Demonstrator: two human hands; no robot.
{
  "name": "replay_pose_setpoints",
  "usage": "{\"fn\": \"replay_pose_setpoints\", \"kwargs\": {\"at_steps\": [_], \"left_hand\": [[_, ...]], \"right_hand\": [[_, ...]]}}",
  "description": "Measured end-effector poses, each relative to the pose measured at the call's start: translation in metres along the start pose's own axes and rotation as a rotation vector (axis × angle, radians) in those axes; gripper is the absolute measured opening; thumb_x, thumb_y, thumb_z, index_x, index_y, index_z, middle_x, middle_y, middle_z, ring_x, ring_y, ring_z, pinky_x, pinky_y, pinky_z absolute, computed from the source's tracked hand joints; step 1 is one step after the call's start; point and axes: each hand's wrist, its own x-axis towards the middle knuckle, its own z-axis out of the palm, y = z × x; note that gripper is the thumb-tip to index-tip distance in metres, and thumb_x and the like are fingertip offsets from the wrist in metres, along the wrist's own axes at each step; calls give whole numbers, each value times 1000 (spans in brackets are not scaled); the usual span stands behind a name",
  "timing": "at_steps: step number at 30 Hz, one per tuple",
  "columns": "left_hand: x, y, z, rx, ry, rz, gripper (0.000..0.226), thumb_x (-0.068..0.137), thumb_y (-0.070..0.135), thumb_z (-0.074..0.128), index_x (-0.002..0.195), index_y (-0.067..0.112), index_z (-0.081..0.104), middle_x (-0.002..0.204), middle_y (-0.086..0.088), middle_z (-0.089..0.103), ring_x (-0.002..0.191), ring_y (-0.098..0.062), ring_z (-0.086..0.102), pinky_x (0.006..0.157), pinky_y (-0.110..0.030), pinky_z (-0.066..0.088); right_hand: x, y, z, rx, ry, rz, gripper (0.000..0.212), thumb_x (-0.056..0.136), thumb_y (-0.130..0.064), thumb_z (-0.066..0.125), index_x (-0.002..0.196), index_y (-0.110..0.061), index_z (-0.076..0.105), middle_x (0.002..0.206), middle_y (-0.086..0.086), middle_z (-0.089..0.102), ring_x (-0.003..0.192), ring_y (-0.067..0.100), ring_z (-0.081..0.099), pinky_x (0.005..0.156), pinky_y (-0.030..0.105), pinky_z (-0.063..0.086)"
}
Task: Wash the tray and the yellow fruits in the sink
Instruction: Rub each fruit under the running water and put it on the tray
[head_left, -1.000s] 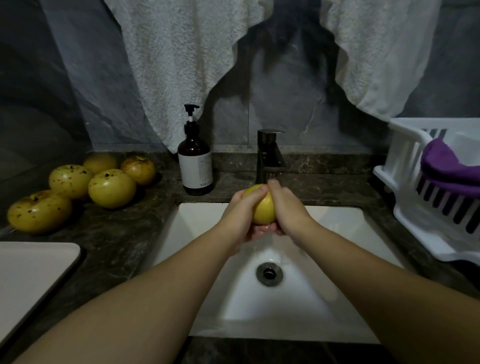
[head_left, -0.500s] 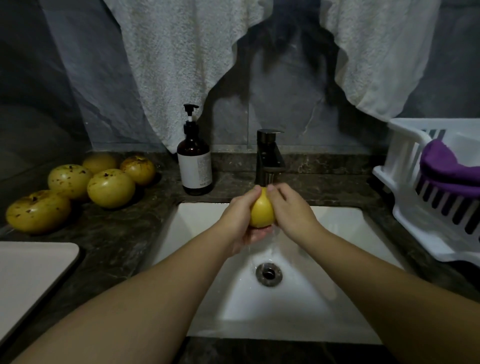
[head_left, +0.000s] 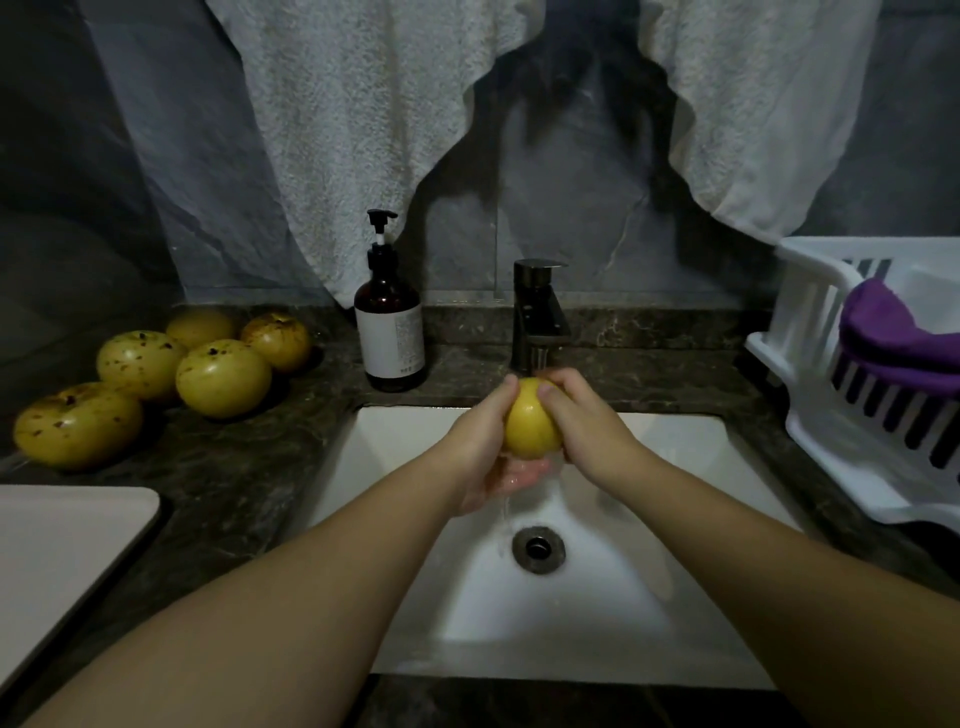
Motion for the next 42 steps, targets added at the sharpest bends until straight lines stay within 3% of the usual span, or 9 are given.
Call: {"fn": "replay_pose_setpoints", "kwargs": {"at_steps": [4,7,10,16,21,26,32,36,42], "left_hand": [[7,-3,5,-10,63,224,52,99,47,65,142,25,46,128,-12,62,94,-29,75,69,-36,62],[6,-2,7,-4,42,208,59,96,49,70,143,21,48,122,-16,68,89,-33,77,71,-35,63],[4,-2,5,48,-19,103,62,92,65,65,128,15,64,98,-16,76,74,-24,75,54,-25,56],[5,-2,0,342,-1,94,80,77,88,54,125,26,63,106,-13,78,76,-21,67,70,-32,50],[6,-5,5,206,-36,134,83,64,87,60,124,29,61,98,-8,67,63,-17,61,59,-27,49],[15,-9,2,204,1,250,65,97,59,62,151,35,35,107,-11,65,67,-17,63,62,-31,52],[13,-6,4,125,58,167,69,93,72,58,140,25,40,110,-16,70,71,-23,77,57,-29,54],[13,-7,8,161,77,222,79,89,72,64,143,21,37,109,-17,72,67,-23,73,57,-29,53],[10,-6,8,225,71,213,78,84,75,66,133,16,51,109,-15,72,82,-25,68,71,-36,54]], "right_hand": [[-1,-11,1,36,9,214,39,101,-68,28,115,-38,50,99,5,66,80,20,67,62,31,45],[-2,-13,1,164,20,275,45,97,-72,33,112,-33,51,84,9,69,53,17,65,48,24,40],[-6,-9,-4,156,46,137,31,100,-60,48,112,-33,55,99,7,65,66,15,63,40,18,40],[-6,-7,-4,72,10,203,41,99,-67,40,111,-33,58,102,3,65,83,21,65,51,25,44],[-4,-7,-4,73,91,31,28,96,-62,48,102,-37,58,103,-3,64,93,16,62,67,31,42],[-2,-13,-5,-2,48,278,53,96,-75,29,114,-34,56,96,6,67,69,18,66,57,27,44],[-9,-13,-5,60,0,155,33,100,-63,44,111,-34,54,102,3,63,74,14,65,43,18,44],[-7,-20,-3,102,14,261,44,98,-70,38,113,-34,56,94,9,67,46,11,65,38,17,41],[-10,-14,-5,76,17,235,36,97,-68,39,114,-39,52,101,8,67,65,16,68,45,22,43]]}}
